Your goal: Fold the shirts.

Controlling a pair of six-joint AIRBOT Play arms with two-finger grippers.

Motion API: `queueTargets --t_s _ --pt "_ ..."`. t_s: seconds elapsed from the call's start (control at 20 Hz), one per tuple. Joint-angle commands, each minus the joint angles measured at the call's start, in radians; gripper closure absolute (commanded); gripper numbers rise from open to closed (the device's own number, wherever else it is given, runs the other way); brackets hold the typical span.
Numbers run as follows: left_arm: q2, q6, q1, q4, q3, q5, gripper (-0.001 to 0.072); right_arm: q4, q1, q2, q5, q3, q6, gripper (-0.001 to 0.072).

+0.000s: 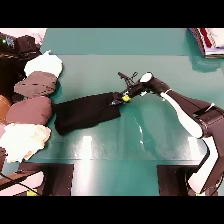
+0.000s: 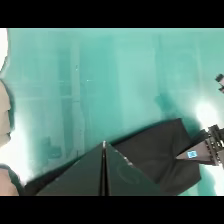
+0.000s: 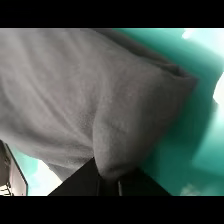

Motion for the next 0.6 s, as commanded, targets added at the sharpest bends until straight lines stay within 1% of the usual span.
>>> queueTargets --t_s 0.0,0.1,0.15,0.25,0.35,0.55 --pt "0.000 -0.002 -0.060 0.034 0.000 0.004 0.0685 0.009 -0.014 0.008 0.004 0.039 -0.011 0.0696" --pt "0.000 -0.001 -0.134 0.066 0.000 0.008 0.0685 -0.006 -0.085 0.058 0.005 0.039 -0.010 0.0696" --pt "0.000 -0.001 -0.169 0.068 0.000 0.013 0.0685 -0.043 -0.129 0.090 0.004 0.039 -0.008 0.0696" --pt "0.000 -0.001 -0.225 0.068 0.000 0.023 0.0685 -0.152 -0.240 0.179 0.001 0.024 0.039 0.0696" --pt "0.000 -0.001 -0.262 0.068 0.000 0.023 0.0685 -0.222 -0.383 0.295 -0.022 -0.051 0.052 0.0696" --pt "0.000 -0.014 -0.289 0.063 0.000 0.037 0.0684 -0.311 -0.755 0.534 -0.068 -0.229 0.059 0.0696"
